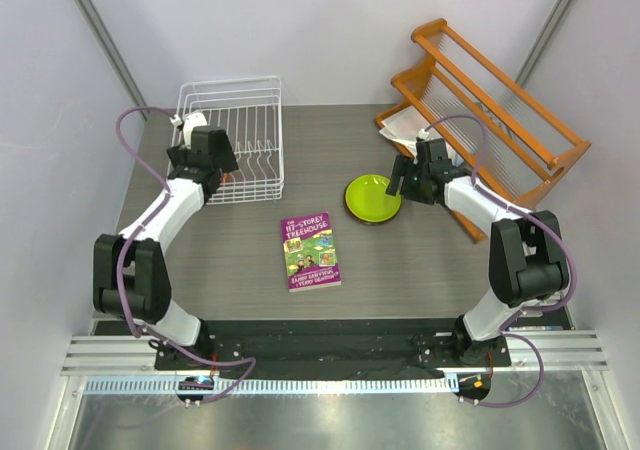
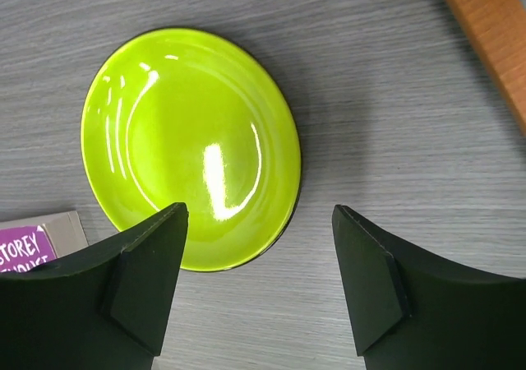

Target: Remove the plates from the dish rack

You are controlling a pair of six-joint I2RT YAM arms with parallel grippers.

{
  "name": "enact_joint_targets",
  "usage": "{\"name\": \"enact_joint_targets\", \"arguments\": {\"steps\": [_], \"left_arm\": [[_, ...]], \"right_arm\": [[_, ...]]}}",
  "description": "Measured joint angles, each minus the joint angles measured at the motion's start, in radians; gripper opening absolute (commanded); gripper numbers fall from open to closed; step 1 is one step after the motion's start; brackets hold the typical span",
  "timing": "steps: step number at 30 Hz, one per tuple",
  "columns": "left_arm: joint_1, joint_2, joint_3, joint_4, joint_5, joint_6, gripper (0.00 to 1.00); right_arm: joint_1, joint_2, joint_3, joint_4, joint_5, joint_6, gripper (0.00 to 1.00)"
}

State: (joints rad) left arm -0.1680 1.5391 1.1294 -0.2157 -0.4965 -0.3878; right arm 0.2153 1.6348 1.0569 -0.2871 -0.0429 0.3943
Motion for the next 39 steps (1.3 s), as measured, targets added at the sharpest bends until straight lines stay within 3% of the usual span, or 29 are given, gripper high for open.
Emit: {"name": "enact_joint_targets", "arguments": {"steps": [4,14,17,19,20,25,29,39], "left_arm": [[0.033,0.033,0.0,0.012,0.002,0.003,0.99],[0.09,0.201,0.081,0.122,0.019,0.042,0.82],[0.095,0.234,0.116,0.143,0.028,0.05,0.67],[0.096,0.249,0.133,0.153,0.034,0.053,0.51],[0.096,0.255,0.139,0.158,0.036,0.05,0.38],[0.097,0.29,0.171,0.163,0.046,0.053,0.22],[0.098,0.294,0.171,0.152,0.043,0.072,0.0],[0.096,0.278,0.156,0.156,0.072,0.116,0.0]], "right_arm": [[0.001,-0.002,0.006,-0.001,0.031,-0.001,0.77],[0.0,-0.002,0.007,-0.003,0.04,-0.011,0.74],[0.0,-0.001,0.017,-0.006,0.03,-0.011,0.73],[0.0,0.0,0.025,-0.006,0.023,-0.011,0.72],[0.0,0.002,0.029,-0.006,0.021,-0.011,0.72],[0.0,0.01,0.036,-0.005,0.01,-0.011,0.71],[0.0,0.017,0.036,-0.005,0.003,-0.011,0.71],[0.001,0.019,0.036,-0.005,0.0,-0.011,0.73]]}}
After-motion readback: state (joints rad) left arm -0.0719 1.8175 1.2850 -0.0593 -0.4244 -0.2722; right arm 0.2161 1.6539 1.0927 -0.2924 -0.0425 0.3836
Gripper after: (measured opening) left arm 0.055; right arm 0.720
